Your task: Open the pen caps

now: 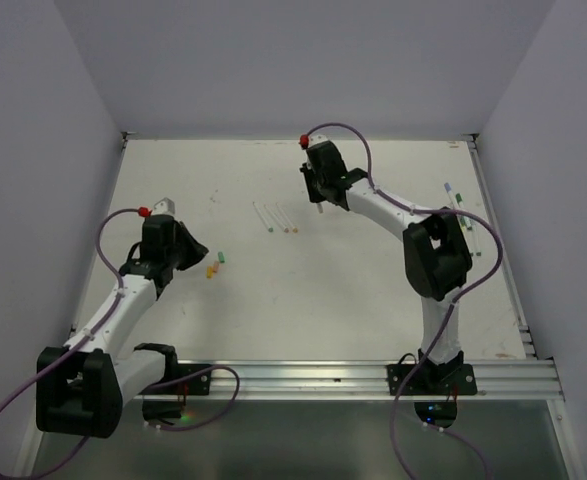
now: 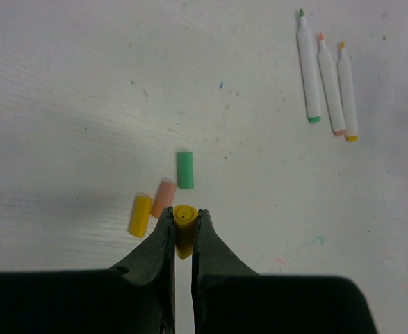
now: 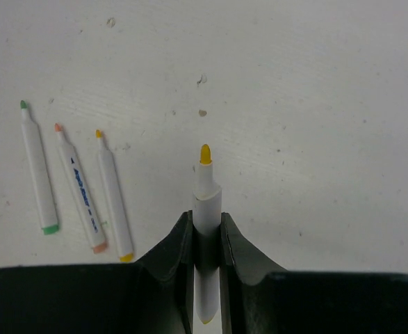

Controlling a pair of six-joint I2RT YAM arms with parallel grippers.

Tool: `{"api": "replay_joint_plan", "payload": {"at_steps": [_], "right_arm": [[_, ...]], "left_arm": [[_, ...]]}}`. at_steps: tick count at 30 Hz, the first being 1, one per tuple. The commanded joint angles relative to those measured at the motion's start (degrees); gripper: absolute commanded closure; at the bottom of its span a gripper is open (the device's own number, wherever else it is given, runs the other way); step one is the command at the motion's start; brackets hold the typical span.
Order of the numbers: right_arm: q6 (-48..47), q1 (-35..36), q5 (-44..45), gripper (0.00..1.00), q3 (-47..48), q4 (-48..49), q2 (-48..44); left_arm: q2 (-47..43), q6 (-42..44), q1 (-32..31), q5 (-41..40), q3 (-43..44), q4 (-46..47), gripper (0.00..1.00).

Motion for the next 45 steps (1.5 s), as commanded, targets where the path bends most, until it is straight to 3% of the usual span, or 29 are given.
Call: {"api": "replay_joint_plan", "payload": {"at_steps": [1,7,26,34,37,45], "right_arm": [[-3.4,-0.4,-5.3,1.0,7.4,-3.2,7.4],[-2.6,-0.5,-9.2,1.0,12.5,-2.0,14.6],[1.1,-0.6,-17.1,1.0,9.5,2.7,16.3],[0.6,-0.5,-17.9,0.95,10.7,1.3,16.8],[0.5,-0.6,-17.9,0.94,10.6,1.1,16.8],[0.2,-0.6,-18.8,0.84,10.0,0.6,16.1]], "left_arm": [[2.9,2.1,0.0,-1.8,0.1,-0.8,1.0],[4.3,2.1,0.1,-1.3,-1.7,1.6,1.0],[7.8,0.2,0.4,-5.3,-4.7,0.8,1.0],[8.1,-1.2,0.4,-1.7,-7.2,3.7,0.8],[8.3,-1.5,0.4,-0.3,-7.4,4.8,0.77],[7.1,-2.1,0.6,-2.5,-6.4,4.1,0.58]]}}
